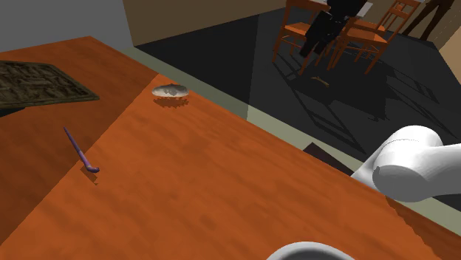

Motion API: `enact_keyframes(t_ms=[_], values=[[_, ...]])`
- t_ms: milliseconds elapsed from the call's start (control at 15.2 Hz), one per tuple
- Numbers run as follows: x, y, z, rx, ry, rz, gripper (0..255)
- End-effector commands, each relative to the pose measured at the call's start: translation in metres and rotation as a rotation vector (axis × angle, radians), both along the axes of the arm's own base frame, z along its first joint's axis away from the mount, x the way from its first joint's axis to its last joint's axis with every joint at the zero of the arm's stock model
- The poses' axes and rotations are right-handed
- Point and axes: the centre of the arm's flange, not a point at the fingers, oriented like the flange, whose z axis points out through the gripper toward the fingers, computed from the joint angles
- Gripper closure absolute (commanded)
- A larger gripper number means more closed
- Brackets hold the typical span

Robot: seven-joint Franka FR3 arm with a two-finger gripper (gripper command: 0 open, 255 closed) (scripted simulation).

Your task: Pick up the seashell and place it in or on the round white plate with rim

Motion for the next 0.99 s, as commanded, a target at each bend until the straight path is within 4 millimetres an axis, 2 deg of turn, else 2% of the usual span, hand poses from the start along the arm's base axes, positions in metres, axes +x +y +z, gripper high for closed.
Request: enact_keyframes(t_ms=[0,462,924], values=[[0.000,0.000,0.000,0.000,0.000,0.000,0],[0.052,0.084,0.002,-0.060,0.015,0.146,0],[0.092,0.176,-0.002,-0.120,0.030,0.293,0]])
